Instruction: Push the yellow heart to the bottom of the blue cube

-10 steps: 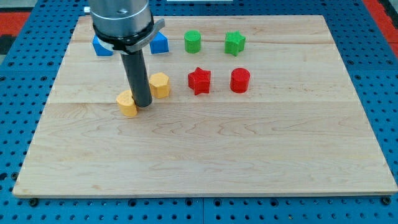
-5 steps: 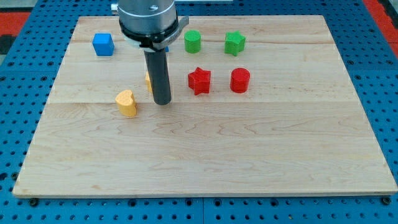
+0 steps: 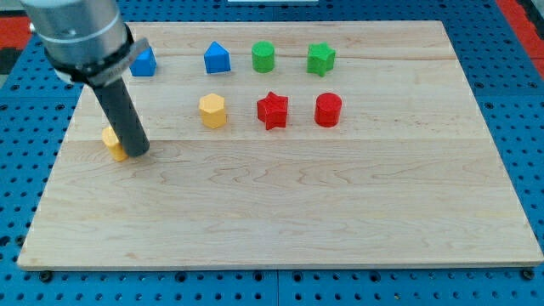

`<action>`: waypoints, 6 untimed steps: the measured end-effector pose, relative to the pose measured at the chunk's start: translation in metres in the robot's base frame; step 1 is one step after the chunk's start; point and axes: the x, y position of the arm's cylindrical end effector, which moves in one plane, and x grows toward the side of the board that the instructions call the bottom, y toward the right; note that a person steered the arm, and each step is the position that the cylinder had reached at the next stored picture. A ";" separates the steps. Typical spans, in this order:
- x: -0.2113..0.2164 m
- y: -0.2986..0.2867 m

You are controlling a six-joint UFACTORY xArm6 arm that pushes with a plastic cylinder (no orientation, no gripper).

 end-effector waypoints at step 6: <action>-0.014 -0.016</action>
